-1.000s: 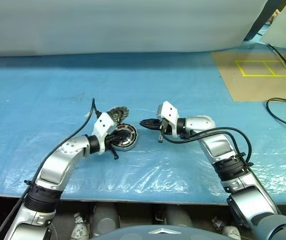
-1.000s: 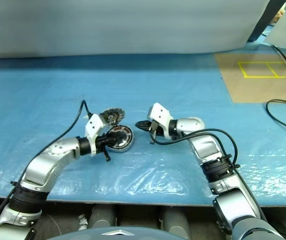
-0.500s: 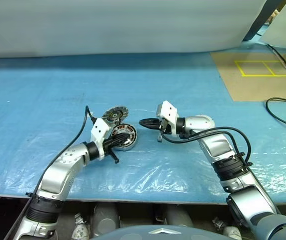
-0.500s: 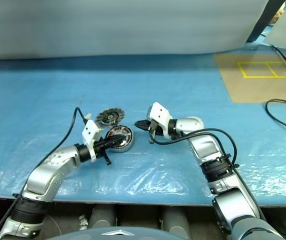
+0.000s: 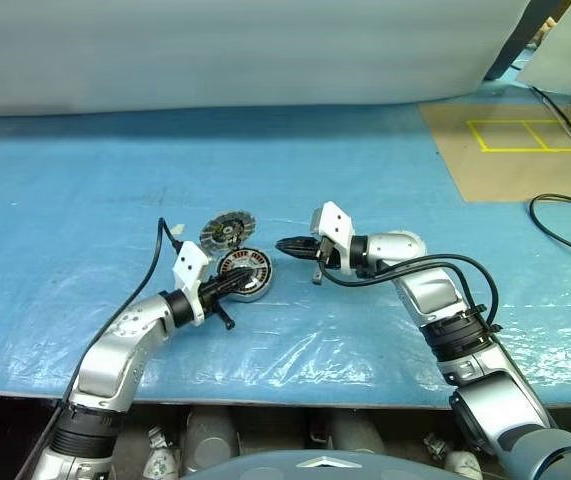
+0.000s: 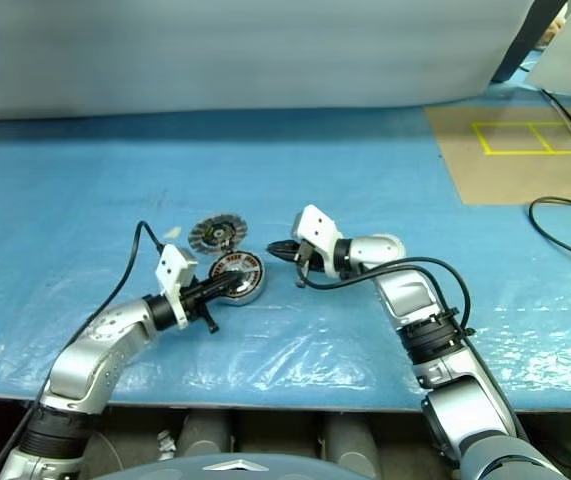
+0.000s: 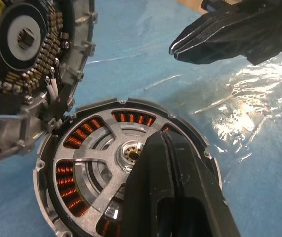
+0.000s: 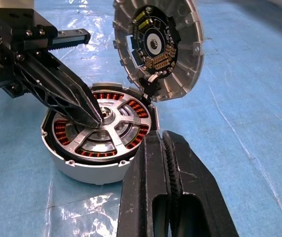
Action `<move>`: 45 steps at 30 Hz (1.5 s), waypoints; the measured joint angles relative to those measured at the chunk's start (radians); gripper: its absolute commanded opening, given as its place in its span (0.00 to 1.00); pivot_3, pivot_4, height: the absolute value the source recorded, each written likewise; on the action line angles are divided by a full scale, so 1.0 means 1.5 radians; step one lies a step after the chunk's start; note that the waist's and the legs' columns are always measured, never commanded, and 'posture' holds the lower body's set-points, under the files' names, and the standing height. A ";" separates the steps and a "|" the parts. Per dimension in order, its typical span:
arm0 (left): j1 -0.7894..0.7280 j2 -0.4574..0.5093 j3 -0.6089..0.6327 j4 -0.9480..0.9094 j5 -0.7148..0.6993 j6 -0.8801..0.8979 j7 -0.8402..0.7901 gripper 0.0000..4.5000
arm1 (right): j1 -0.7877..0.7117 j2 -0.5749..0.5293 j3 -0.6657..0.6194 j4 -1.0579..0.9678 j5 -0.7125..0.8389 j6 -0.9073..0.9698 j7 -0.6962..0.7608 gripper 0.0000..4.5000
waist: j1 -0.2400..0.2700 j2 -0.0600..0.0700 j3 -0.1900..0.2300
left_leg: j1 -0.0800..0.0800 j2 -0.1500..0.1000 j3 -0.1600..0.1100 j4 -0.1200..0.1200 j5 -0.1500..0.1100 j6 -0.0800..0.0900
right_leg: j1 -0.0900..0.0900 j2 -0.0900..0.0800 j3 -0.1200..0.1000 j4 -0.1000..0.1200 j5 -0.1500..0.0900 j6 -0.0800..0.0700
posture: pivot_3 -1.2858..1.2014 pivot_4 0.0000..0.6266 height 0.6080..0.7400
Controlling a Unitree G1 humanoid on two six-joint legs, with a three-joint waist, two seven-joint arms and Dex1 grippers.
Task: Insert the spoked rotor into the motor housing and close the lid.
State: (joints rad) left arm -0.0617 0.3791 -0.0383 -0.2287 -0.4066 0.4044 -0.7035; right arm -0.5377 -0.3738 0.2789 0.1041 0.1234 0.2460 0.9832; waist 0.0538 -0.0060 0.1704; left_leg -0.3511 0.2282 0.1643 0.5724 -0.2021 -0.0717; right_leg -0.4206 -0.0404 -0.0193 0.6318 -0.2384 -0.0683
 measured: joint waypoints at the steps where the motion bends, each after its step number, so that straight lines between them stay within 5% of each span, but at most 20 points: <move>1: -0.001 -0.002 0.006 0.000 -0.002 -0.004 0.001 0.01 | 0.000 0.000 0.000 0.000 0.000 0.000 0.001 0.00 | 0.000 0.000 0.000 | 0.000 0.000 0.000 0.000 0.000 0.000 | 0.000 0.000 0.000 0.000 0.000 0.000 | 0.52 0.24 1.00; 22: 0.015 0.002 0.000 0.011 0.030 -0.060 0.009 0.01 | -0.001 0.007 0.000 0.000 -0.001 0.000 0.005 0.00 | -0.006 0.000 0.000 | 0.000 -0.001 0.000 -0.003 0.000 0.000 | 0.002 0.000 0.000 -0.005 0.001 0.001 | 0.52 0.24 1.00; 33: 0.090 0.010 0.111 -0.040 -0.096 -0.112 -0.046 0.01 | 0.001 0.000 0.001 0.000 0.015 -0.016 0.057 0.00 | -0.007 0.000 0.000 | 0.000 0.000 0.000 -0.003 0.000 0.000 | 0.002 0.000 0.000 -0.005 0.001 0.001 | 0.52 0.24 1.00; 45: 0.111 0.012 0.160 0.063 -0.066 -0.195 -0.046 0.01 | 0.019 -0.029 0.017 -0.057 0.051 0.038 0.123 0.00 | -0.006 0.000 0.000 | 0.001 0.000 0.000 -0.002 0.000 0.001 | 0.002 0.000 0.000 -0.005 0.001 0.002 | 0.52 0.24 1.00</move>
State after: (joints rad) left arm 0.1049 0.3974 0.2020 -0.1346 -0.5050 0.1112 -0.7722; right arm -0.5095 -0.4179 0.3050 0.0182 0.2001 0.3029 1.1683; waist 0.0448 -0.0062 0.1702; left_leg -0.3501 0.2276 0.1640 0.5690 -0.2020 -0.0705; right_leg -0.4174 -0.0404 -0.0200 0.6244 -0.2366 -0.0661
